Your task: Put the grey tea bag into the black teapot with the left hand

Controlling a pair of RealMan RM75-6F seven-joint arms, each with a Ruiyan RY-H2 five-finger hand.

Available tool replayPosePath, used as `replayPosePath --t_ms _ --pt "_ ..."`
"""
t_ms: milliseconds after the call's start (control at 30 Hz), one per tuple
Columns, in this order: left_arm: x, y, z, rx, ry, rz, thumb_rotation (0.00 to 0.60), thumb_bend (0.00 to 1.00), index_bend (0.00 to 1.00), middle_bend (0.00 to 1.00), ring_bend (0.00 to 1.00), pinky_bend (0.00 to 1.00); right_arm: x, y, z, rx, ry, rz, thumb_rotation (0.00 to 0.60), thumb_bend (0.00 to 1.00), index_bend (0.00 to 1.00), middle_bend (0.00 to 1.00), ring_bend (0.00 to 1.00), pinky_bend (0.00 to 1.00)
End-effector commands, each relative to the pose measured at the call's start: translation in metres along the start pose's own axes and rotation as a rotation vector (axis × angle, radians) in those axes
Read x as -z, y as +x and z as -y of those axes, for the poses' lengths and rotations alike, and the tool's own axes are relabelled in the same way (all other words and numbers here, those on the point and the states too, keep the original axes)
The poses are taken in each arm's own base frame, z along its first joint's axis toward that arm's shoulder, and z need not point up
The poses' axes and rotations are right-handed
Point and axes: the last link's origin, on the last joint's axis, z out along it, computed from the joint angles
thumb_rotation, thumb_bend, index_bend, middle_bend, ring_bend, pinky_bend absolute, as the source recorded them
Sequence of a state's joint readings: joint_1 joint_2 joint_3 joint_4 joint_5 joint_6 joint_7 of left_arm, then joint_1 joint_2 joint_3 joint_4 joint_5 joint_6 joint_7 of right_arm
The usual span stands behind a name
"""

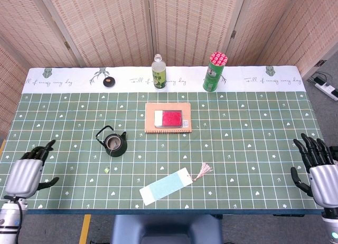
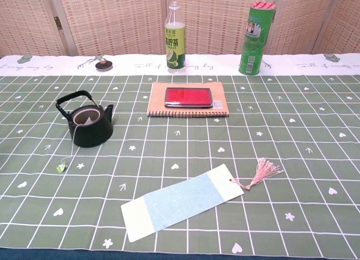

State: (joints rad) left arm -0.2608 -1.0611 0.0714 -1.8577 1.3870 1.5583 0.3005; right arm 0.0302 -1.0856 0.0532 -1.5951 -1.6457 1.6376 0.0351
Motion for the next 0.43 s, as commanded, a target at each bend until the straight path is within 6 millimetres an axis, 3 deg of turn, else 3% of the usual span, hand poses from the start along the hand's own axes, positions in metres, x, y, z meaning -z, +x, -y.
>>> replayPosePath --t_ms 33,133,433 --pt "0.032 -0.009 0.021 0.024 -0.026 -0.121 0.6 0.11 0.09 0.13 0.04 0.1 0.001 0.0 -0.002 0.008 -0.021 0.01 0.6 0.51 0.0 0.0 0.0 0.0" --pt "0.04 -0.015 0.032 0.06 -0.018 -0.126 0.6 0.12 0.12 0.16 0.08 0.14 0.001 0.001 -0.002 0.012 -0.029 0.005 0.6 0.51 0.0 0.0 0.0 0.0" --pt "0.033 -0.023 0.042 0.052 0.039 -0.012 0.6 0.11 0.12 0.15 0.07 0.15 -0.002 -0.005 0.001 0.018 -0.022 0.022 0.6 0.51 0.0 0.0 0.0 0.0"
